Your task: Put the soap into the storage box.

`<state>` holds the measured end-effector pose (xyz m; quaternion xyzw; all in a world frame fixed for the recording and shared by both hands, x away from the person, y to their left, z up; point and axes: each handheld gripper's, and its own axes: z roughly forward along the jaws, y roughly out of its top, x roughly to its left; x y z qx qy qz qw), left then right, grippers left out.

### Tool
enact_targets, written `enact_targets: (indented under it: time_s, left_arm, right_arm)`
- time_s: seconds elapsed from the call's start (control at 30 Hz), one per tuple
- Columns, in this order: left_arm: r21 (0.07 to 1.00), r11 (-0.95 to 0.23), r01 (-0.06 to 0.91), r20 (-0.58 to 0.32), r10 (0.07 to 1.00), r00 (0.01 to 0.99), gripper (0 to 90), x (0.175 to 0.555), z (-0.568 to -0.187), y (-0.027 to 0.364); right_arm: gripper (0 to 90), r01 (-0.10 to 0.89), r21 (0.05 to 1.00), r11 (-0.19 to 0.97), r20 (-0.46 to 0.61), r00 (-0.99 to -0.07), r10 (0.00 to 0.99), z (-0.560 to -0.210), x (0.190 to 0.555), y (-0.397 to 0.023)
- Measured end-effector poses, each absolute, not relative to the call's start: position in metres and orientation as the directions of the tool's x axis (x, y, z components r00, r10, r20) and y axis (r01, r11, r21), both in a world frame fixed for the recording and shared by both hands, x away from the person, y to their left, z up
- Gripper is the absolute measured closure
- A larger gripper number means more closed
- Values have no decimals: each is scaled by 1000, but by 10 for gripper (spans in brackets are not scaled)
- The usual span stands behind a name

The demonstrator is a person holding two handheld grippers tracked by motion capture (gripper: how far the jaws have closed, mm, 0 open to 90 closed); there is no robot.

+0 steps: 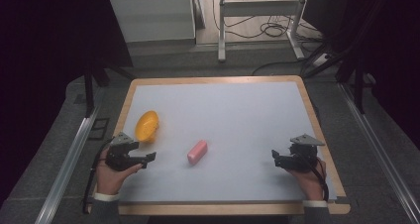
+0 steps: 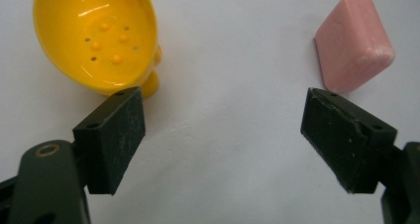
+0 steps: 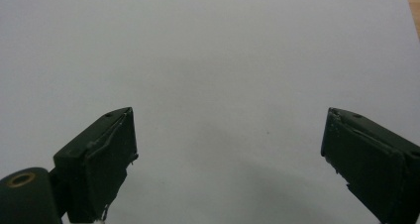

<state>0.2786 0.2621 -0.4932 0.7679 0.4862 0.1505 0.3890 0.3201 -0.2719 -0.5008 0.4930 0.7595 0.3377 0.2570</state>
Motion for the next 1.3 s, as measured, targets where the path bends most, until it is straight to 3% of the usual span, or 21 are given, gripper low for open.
enact_targets:
  time_s: [0.67,1.3]
  left_arm:
    - [735,-227,639,-125,880,458,198,284,-464,251]
    - [725,-292,624,-89,858,506,199,296,-454,225]
  right_arm:
    - [75,561,781,274,-53,-377,925,-498,314,-277]
    - [75,561,784,266,-52,-366,929,-498,314,-281]
